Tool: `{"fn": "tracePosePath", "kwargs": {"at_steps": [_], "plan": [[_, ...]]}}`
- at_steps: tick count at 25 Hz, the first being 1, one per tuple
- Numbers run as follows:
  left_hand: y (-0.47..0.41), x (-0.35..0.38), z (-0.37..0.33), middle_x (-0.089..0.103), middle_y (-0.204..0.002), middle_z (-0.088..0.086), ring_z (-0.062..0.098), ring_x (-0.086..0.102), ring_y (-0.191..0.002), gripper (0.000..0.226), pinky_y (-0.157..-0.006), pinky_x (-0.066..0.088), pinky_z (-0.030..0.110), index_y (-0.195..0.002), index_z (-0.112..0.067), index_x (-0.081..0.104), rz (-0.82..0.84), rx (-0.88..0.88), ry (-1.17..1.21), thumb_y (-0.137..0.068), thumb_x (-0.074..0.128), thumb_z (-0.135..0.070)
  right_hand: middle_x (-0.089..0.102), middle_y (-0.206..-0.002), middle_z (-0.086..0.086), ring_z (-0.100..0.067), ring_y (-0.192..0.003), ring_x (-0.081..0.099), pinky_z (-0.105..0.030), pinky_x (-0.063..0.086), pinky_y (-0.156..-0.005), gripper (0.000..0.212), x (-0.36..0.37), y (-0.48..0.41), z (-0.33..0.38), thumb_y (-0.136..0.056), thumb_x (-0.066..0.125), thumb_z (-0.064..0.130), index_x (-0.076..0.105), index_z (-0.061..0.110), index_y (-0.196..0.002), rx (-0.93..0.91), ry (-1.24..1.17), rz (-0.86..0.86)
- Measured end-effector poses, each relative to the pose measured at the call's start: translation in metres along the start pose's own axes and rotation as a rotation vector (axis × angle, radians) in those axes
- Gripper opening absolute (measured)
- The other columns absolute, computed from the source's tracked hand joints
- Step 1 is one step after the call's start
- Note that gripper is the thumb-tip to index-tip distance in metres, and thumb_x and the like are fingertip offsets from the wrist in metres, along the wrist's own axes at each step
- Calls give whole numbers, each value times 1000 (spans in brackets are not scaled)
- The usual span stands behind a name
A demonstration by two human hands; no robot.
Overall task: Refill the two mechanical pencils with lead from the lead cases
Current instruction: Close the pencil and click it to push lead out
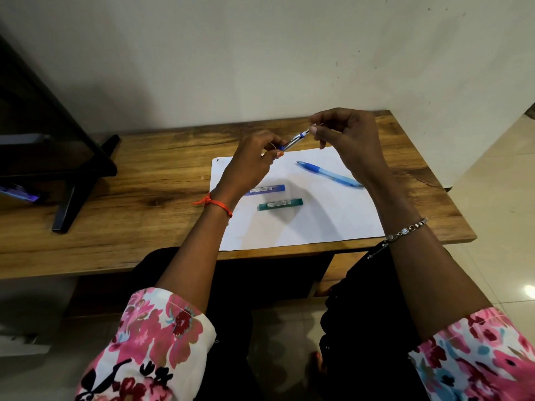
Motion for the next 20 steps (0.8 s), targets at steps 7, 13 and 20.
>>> {"fn": "tracePosePath", "kwargs": {"at_steps": [7,13,20], "plan": [[0,2,4,58,-93,6,5,55,-72,18,-61,50,7,-101,3,65,-4,-13,72,-85,56,2,67,-72,-2,-6,-58,61,-21,52,-58,20,8,-1,1,-81,67,-2,70,4,-100,-49,-99,42],[2,5,1,62,-89,5,9,62,-73,18,-70,57,22,-105,-1,62,-6,-88,258,-89,55,-4,70,-74,3,-12,-68,63,-23,50,-61,13,18,-1,-11,-89,60,7,69,9,-99,108,-474,52],[15,21,10,67,-83,5,9,68,-68,19,-69,59,26,-96,0,65,115,-317,635,-89,56,-15,42,-46,4,-12,-41,45,-20,44,-47,43,34,-4,-12,-102,26,41,45,16,-72,292,-1183,34]]}}
Point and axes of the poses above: each hand's wrist, its own y-axis away from the middle knuckle, its own x-axis out of the palm, z = x × y, the point moved 9 cm from there along -y, towards the middle knuckle
